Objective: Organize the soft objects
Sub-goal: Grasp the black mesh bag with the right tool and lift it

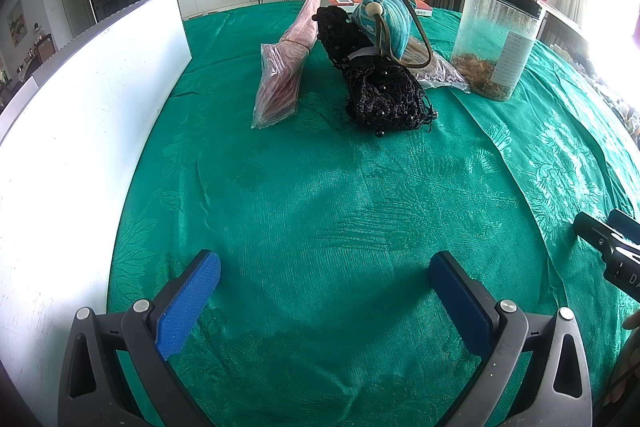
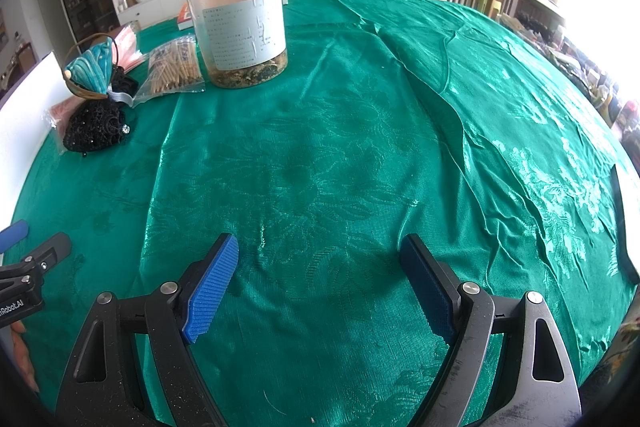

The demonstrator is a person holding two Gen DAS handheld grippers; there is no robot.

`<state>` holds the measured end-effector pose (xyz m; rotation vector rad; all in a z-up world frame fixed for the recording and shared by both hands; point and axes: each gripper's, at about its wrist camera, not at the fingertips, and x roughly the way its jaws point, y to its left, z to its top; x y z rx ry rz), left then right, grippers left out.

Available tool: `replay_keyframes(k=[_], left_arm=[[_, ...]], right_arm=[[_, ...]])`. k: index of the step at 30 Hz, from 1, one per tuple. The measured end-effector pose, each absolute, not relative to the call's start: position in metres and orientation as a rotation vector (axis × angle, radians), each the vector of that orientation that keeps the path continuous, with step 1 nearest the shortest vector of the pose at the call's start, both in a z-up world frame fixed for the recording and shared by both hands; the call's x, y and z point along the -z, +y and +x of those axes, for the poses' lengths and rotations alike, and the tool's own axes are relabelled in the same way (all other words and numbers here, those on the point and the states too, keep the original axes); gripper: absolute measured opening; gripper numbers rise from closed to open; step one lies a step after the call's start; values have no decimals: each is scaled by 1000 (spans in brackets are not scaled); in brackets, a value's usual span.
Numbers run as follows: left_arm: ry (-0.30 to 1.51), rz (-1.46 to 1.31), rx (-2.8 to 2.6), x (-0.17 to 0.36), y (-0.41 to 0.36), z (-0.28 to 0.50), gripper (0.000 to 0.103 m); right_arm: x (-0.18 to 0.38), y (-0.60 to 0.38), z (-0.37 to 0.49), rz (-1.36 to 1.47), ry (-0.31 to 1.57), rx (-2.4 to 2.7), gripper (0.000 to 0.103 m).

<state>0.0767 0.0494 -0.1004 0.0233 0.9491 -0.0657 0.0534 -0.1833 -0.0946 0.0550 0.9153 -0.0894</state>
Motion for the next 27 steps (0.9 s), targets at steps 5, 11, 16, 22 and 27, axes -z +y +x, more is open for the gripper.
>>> replay_keyframes(k=[5,11,16,22,27], left_arm=[[949,23,66,101,49,77,103],[949,23,66,101,49,77,103],[949,23,66,100,50,77,103],[949,23,65,101,49,77,103],[949,23,65,101,49,78,103]], right_arm=[[89,-177,64,117,912,-23,86],[56,-114,127,145,861,-391,83],[69,-50,190,73,989,-512,83],[74,-80,180,282,1098,-577,32],[62,-150,137,486,1127,-687,32]])
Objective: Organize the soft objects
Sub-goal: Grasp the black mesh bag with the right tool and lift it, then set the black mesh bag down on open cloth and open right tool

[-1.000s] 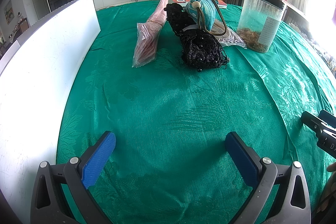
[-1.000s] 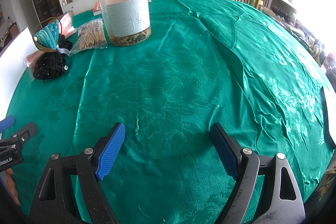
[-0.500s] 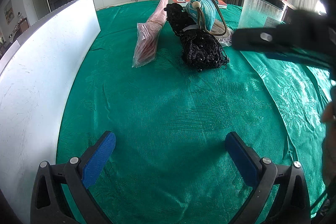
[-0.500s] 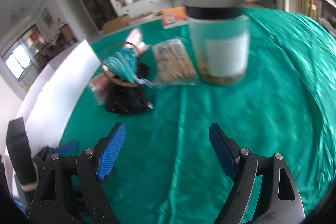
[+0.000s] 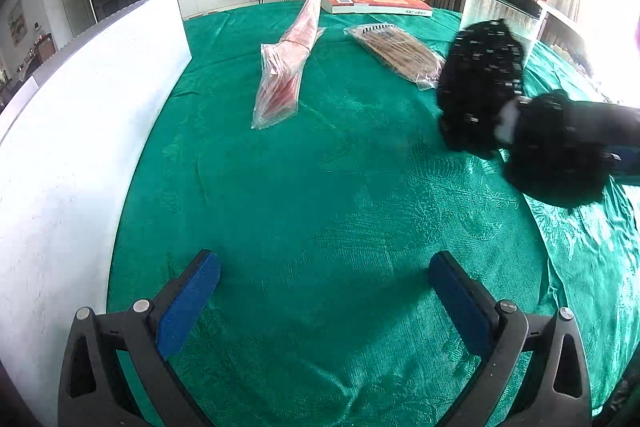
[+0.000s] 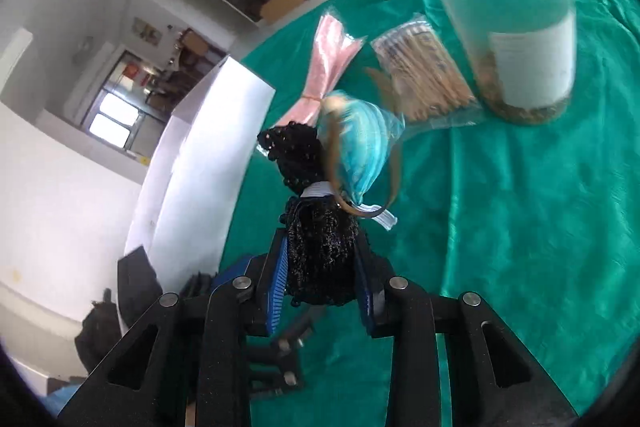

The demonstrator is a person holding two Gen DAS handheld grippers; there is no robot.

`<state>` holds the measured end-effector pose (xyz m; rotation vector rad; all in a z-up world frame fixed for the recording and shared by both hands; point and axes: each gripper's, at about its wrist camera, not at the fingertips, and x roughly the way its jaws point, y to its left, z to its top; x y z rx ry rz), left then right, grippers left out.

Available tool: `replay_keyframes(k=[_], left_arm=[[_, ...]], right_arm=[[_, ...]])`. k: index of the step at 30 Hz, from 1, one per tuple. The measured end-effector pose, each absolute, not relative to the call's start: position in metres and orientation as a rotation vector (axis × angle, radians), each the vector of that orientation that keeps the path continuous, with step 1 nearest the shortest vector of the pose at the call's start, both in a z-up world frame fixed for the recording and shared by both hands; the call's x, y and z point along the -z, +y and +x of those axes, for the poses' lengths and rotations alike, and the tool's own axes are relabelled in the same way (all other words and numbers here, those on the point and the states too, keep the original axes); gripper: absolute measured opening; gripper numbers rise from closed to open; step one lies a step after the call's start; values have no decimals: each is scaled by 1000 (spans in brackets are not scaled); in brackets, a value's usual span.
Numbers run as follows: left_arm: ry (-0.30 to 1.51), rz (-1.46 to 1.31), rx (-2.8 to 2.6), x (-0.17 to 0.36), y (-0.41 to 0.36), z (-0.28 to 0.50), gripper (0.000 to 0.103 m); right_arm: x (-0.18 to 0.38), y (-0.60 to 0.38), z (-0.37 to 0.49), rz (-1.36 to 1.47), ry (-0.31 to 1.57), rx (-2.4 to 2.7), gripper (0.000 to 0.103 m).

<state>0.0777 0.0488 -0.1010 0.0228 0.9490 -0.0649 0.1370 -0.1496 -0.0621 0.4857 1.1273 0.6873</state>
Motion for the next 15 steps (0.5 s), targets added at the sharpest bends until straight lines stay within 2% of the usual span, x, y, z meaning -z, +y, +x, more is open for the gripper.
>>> replay_keyframes(k=[2,5,9,15], left_arm=[[949,23,65,101,49,78,103],[949,23,65,101,49,78,103],[949,23,65,101,49,78,103],[949,22,64,101,49,78,103]], right_arm=[[62,-176,121,589,1109,-734,31],[56,-208,95,488,1025,-622,30],[42,-259,70,581,811,-537,29],[22,-286,84,385,606,-194,29]])
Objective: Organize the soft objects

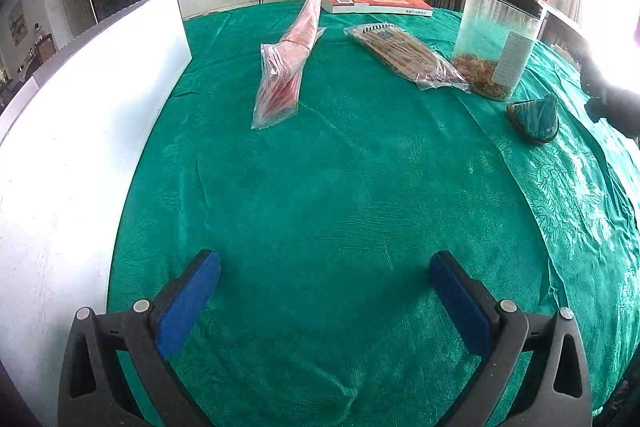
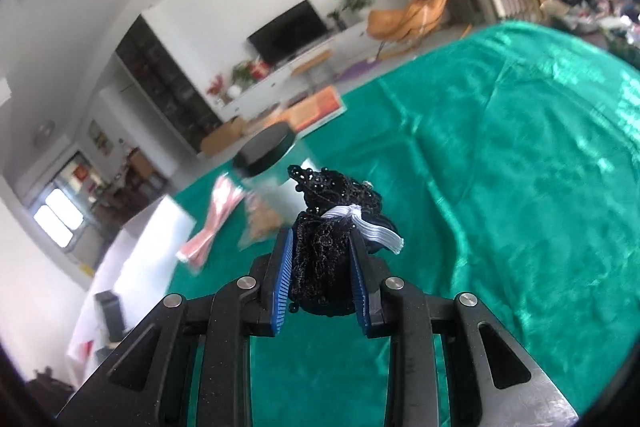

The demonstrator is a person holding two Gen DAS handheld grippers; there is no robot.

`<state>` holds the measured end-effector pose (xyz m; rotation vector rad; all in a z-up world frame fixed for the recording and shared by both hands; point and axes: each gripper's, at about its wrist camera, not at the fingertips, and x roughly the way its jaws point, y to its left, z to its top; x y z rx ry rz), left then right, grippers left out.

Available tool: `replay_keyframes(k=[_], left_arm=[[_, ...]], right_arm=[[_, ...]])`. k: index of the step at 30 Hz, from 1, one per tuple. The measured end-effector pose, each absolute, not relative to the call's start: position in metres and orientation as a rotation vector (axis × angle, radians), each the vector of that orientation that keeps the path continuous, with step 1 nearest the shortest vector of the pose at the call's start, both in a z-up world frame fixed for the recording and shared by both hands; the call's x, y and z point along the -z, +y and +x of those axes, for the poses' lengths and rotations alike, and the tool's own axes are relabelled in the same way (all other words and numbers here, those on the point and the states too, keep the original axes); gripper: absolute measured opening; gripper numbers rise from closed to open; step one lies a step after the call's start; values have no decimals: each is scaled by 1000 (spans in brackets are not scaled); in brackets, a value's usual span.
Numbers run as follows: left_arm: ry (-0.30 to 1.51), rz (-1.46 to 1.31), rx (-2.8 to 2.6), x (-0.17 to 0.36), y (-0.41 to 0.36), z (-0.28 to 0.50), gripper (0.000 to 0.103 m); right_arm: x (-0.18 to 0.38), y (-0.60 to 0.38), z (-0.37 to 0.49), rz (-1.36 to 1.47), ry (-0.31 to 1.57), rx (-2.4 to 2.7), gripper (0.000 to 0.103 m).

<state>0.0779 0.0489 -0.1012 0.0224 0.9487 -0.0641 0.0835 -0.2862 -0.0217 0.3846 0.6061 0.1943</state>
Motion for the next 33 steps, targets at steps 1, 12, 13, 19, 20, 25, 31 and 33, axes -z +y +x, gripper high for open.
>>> replay_keyframes(k=[1,12,13,19,20,25,31,33], left_arm=[[949,22,64,101,49,78,103],[949,22,64,101,49,78,103],[949,22,64,101,49,78,103],[948,22,64,101,49,78,103],[948,22,64,101,49,78,103],[948,22,64,101,49,78,103],[948,22,64,101,49,78,103],[948,22,64,101,49,78,103]], right_arm=[[27,-286,99,348,614,-170,30],[62,-283,63,217,799,61,72],[66,-278,60,174,817,83,72],[81,-258,69,39,871,138,72],[86,-256,72,25,894,133,72],[94,-260,73,54,917,132,80],[95,-262,73,69,917,134,84],[95,-262,73,69,917,134,84]])
